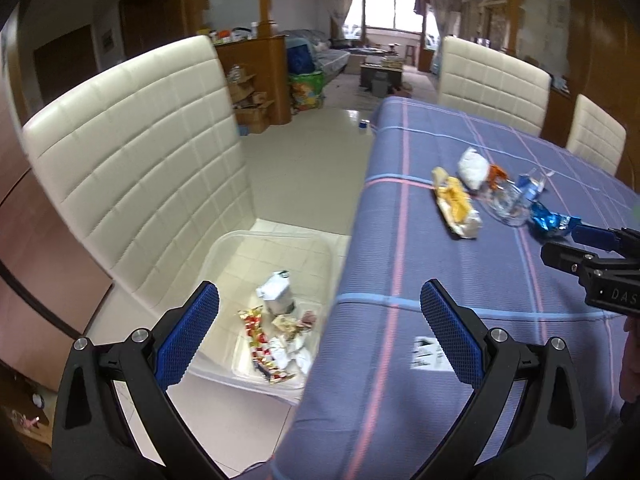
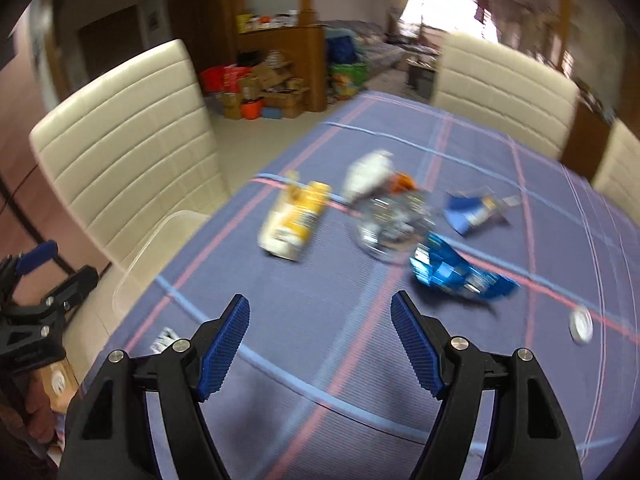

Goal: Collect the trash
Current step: 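Move both open tools back over the table, then grasp the blue foil wrapper with the right tool while the left tool grasps the yellow snack wrapper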

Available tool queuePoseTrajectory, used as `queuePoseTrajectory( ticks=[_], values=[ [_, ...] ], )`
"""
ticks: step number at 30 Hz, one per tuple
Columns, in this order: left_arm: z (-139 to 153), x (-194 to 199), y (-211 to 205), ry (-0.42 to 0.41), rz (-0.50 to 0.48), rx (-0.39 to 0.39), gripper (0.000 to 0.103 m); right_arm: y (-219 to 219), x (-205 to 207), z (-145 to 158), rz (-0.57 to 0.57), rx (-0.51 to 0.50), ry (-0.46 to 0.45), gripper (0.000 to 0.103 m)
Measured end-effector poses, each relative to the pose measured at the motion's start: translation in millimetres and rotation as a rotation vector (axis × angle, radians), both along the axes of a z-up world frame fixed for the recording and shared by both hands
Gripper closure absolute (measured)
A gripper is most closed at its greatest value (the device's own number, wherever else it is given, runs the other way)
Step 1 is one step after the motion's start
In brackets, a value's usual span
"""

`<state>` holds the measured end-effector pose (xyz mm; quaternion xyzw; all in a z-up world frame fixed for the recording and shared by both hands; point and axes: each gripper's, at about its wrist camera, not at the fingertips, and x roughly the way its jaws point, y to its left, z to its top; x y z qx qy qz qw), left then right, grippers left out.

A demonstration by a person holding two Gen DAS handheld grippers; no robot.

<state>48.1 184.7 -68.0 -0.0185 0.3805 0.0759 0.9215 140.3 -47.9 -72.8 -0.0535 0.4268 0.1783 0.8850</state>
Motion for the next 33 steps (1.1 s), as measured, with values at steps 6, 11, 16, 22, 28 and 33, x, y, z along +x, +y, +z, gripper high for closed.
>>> queuePoseTrajectory(
  ticks=[6, 11, 16, 22, 28, 33],
  values=[
    [-1.3, 31.7, -43.7, 0.039, -0.093, 0.009, 0.004, -38.0, 12.0, -3.8, -0.075, -0.013, -0.008, 0.031],
    [-4.9, 61.4, -78.7, 0.062, -0.16, 0.072, 0.004, -56.9, 30.8, -15.4, -0.103, -0.015, 0.019, 0.032],
    [-14.4, 97.2, -106.0, 0.093, -0.209, 0.119, 0.004, -64.8, 47.9, -25.5, -0.096, -0.035, 0.028, 0.032],
    [-32.6, 135.9, -117.9, 0.149, -0.226, 0.125, 0.004, -63.4, 71.6, -39.9, -0.075, -0.047, 0.045, 0.032],
    [-51.5, 156.1, -113.5, 0.2, -0.231, 0.073, 0.009, -66.1, 79.3, -54.1, -0.088, -0.048, 0.053, 0.033],
    [-52.9, 158.1, -110.3, 0.2, -0.262, -0.002, 0.053, -69.1, 73.6, -52.4, -0.093, -0.054, 0.043, 0.046]
  ],
)
